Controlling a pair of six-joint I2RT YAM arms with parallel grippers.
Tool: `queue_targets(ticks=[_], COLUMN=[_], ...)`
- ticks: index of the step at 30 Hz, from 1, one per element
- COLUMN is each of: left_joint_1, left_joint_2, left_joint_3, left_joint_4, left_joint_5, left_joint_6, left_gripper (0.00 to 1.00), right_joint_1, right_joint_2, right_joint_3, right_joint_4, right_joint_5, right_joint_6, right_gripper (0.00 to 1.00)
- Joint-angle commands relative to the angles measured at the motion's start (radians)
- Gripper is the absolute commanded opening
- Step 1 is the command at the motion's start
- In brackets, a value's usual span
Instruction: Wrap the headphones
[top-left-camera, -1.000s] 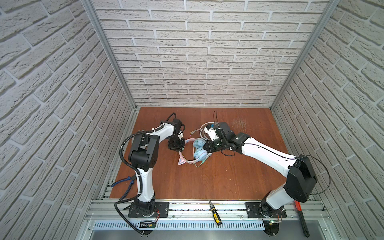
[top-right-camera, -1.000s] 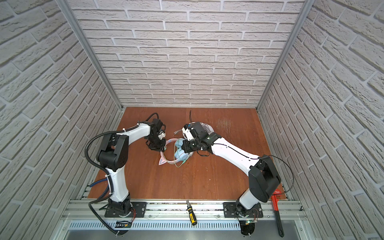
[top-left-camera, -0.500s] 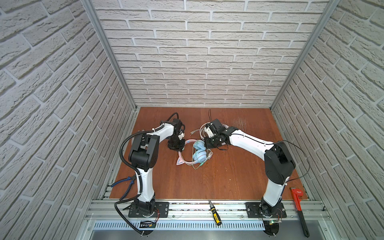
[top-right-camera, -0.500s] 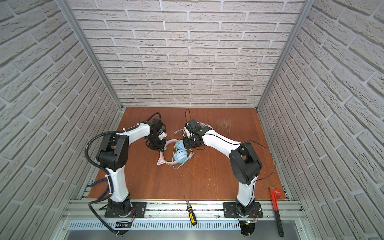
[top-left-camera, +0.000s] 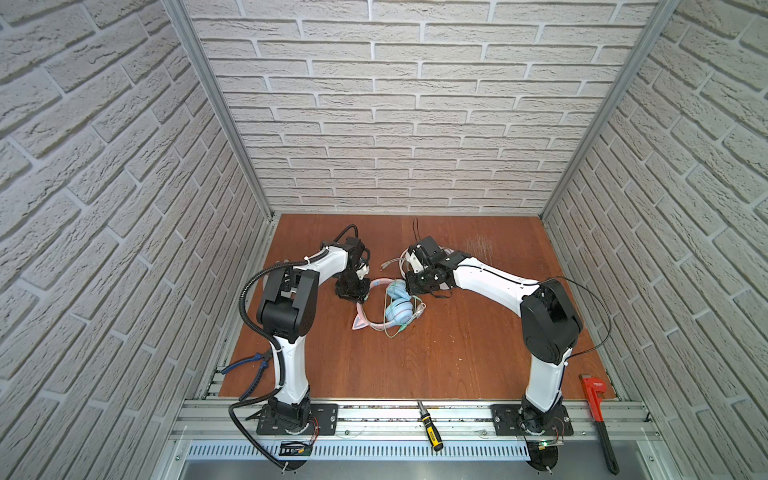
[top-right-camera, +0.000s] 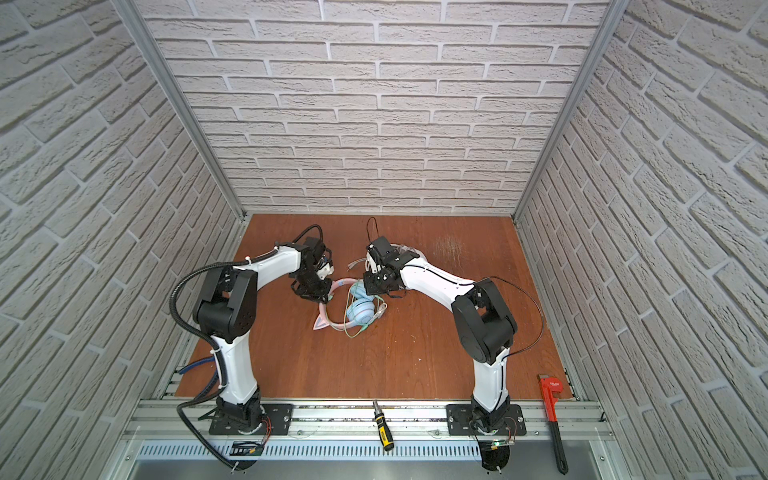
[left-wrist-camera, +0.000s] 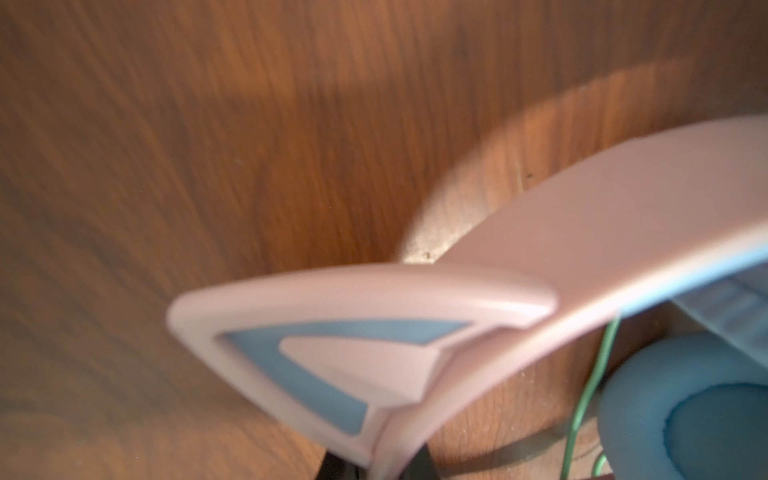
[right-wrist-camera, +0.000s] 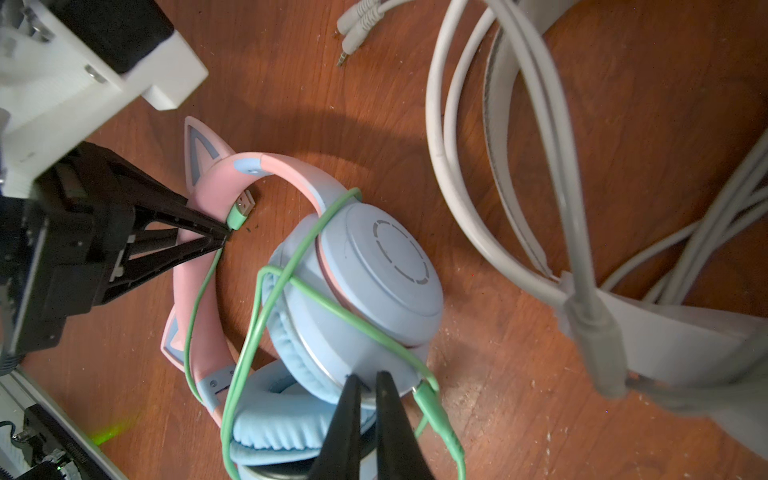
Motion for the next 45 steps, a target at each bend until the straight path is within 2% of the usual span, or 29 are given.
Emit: queue_targets(ticks=[1,13,20,31,45], left_joint_1=[0.006,0.005,0.003,-0.001,-0.011], left_joint_2=[0.064,0.071,0.071,0.076,0.076], left_joint_3=[-0.025,-0.022,-0.024,-0.022,-0.029], left_joint_4=[-0.008,-0.011,-0.011,-0.011,-0.008], left_joint_5=[-0.100,-0.110,-0.111,-0.110,-0.120], left_joint_6=[0.041,0.040,0.037,0.038,0.054], left_gripper=[0.07,0.08,0.08,0.08,0.08], right_joint_1=[-0.010,-0.012,-0.010,-0.008,-0.008], right_joint_2=[-0.021,-0.035,0.010,0.036,0.110], right_joint_3=[0.022,0.013,0.030,0.018,0.052], right_joint_4=[0.041,0.047,0.052,0.057,0.089], right_joint_5=[0.064,0.058,-0.009,-0.041,0.000], right_joint_6=[-0.020,-0.037,-0.020,0.001,0.032], right_gripper=[0.11,0.10,0.09,0.08,0.07])
